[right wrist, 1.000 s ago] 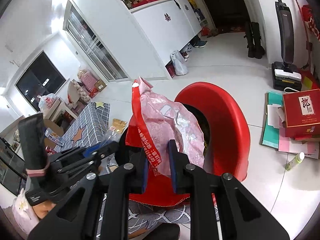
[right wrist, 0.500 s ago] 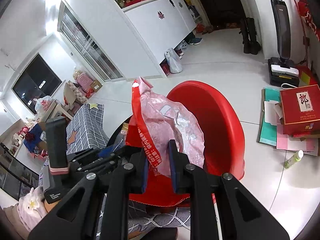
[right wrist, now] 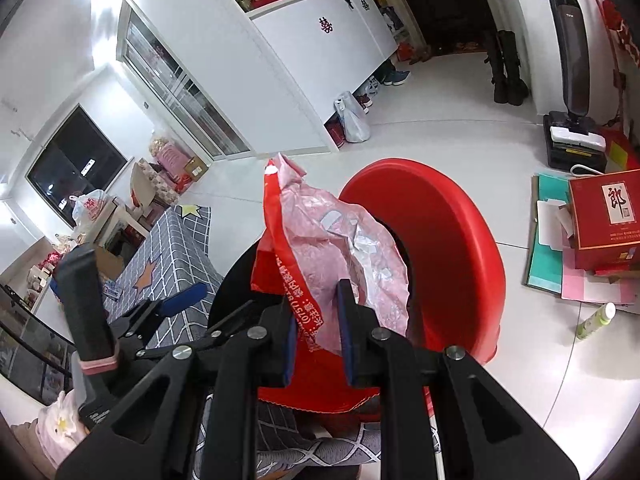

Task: Collect trash
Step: 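Open both tools to drop the red bag and candy into the bin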

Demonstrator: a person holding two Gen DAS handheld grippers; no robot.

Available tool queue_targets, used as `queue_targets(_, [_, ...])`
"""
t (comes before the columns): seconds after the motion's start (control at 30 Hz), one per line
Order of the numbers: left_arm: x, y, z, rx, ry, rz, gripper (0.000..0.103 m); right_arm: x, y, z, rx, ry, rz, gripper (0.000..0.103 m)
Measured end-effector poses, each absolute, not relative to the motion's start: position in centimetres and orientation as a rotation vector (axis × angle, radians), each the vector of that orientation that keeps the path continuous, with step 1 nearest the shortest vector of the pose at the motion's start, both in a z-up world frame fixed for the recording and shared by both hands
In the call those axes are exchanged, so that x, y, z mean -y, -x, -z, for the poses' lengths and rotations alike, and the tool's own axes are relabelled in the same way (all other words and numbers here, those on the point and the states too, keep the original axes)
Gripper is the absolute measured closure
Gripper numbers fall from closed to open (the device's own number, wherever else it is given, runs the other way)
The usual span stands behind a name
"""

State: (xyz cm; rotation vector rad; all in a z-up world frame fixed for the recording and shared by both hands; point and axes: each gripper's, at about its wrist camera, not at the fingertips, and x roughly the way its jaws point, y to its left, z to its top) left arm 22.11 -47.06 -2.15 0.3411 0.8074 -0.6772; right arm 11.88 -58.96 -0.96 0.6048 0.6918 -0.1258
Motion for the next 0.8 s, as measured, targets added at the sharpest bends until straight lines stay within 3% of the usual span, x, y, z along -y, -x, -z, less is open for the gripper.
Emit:
queue_targets(0.4, [45.6,-22.3,2.1,-0.809,-0.336,0.648,0.000,58.0,-13.9,2.2,-0.743,-0.575,0.118,0.081])
queue_targets(0.47, [45.4,-22.4,2.1,-0.812,-0.334,0.647,0.000,58.0,-14.0,2.3,-0.748,-0.572,0.121,0.075])
queue_targets(0.53, [45.3,-22.3,2.2,-0.813,-0.334,0.645,0.000,58.1,-14.0,2.3,-0.748,-0.577,0.127,0.062])
queue_targets(0.8, [44.0,-22.0,1.9,-0.814,-0.317,0.634,0.000,57.6,-13.4,1.7,-0.742,-0.579,0.125,0.061])
